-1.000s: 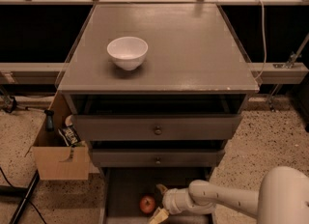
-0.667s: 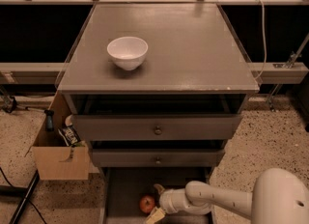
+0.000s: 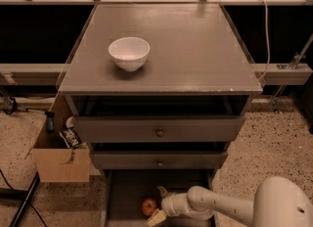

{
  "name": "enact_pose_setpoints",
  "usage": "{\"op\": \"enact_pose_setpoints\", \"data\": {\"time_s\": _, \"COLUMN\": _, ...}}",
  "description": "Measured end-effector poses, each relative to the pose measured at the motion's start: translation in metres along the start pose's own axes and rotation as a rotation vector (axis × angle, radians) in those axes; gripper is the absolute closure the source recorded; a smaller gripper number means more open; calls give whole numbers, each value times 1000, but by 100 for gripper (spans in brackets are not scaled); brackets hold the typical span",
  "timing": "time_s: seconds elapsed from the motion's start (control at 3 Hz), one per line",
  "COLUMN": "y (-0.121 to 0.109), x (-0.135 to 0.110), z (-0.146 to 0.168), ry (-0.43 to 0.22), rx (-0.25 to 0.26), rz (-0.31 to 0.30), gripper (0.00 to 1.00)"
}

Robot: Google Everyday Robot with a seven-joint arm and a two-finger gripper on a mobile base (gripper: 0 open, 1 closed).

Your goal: Pick apple from bottom drawer and place on counter

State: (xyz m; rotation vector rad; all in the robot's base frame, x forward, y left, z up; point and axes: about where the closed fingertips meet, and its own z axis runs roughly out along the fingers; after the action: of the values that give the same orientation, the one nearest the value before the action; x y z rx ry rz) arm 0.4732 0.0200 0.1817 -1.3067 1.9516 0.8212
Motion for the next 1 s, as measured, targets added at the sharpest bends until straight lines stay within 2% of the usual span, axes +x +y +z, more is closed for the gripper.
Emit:
{"op": "enact_pose_setpoints", "data": {"time_s": 0.67, "y": -16, "x": 7, "z": 9, "ry": 14, "rx": 32, "rz": -13, "gripper": 0}}
{"op": "enact_pose_setpoints", "data": {"time_s": 1.0, "y": -15, "x": 16, "z": 16, "ry": 38, "rx": 23, "rz": -5, "gripper": 0}}
